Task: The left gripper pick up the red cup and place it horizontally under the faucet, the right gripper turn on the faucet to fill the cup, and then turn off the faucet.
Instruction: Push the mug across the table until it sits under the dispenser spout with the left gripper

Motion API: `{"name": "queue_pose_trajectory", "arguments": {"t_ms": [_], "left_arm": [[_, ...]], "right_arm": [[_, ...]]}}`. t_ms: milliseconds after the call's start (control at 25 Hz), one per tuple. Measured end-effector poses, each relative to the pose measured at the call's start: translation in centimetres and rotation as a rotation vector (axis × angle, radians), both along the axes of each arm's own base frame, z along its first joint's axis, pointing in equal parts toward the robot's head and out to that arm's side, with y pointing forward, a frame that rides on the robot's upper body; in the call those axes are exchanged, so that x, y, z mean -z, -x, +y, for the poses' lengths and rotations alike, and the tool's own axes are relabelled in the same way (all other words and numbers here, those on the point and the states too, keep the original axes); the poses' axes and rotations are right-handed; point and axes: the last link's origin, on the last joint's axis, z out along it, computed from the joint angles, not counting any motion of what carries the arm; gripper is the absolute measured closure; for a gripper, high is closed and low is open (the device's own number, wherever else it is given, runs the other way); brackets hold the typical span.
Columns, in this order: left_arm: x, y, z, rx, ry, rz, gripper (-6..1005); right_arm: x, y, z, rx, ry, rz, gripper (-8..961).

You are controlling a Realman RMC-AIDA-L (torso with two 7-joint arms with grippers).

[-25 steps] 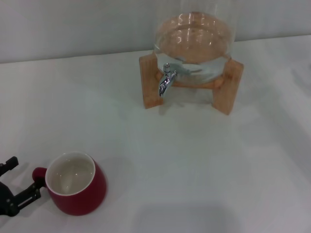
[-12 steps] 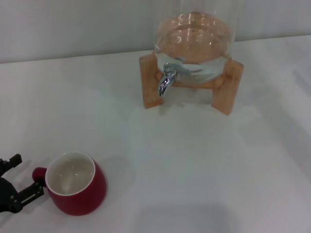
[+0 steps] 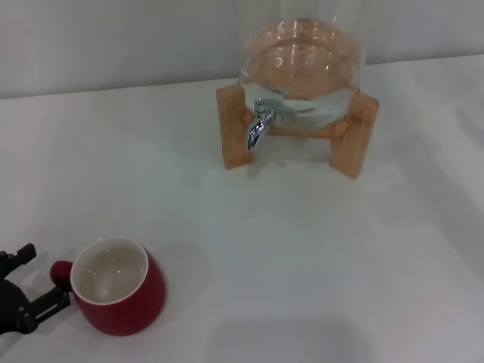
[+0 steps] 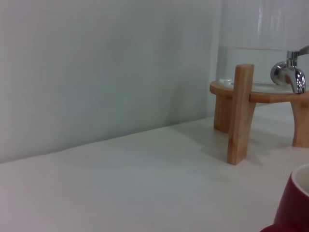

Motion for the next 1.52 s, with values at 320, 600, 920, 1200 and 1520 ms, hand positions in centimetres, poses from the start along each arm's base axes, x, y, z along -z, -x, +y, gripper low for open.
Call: {"name": "queue_pose_trajectory", "arguments": {"t_ms": [320,600,920,1200,1520], "left_arm": [[-0.48,0.02,0.21,-0.065,0.022,-0.073,137],[-0.51,0.01,0.18,-0.080,0.034,-0.090,323],[-0.52,-0.03,0.16,-0.077,0.036,-0.091,650],[-0.34,-0.27,0.06,-0.045,0.040,-0.076,781],[-0.04,-0.65,-0.26,0.039,0.032,-0.023,831]], "right_arm": [[-0.01,-0.02,-0.07,-0.001,0.000,0.001,320],[-0.01,0.04,-0.02,-0.003,0.000,0.001,319],[-0.03,0.05,-0.18,-0.007,-0.001,0.006,319],[-0.02,-0.03,-0.26,-0.005,0.000,0.007,319],[0.04,-0.19,-0.40,0.000,0.001,0.008,319]]}}
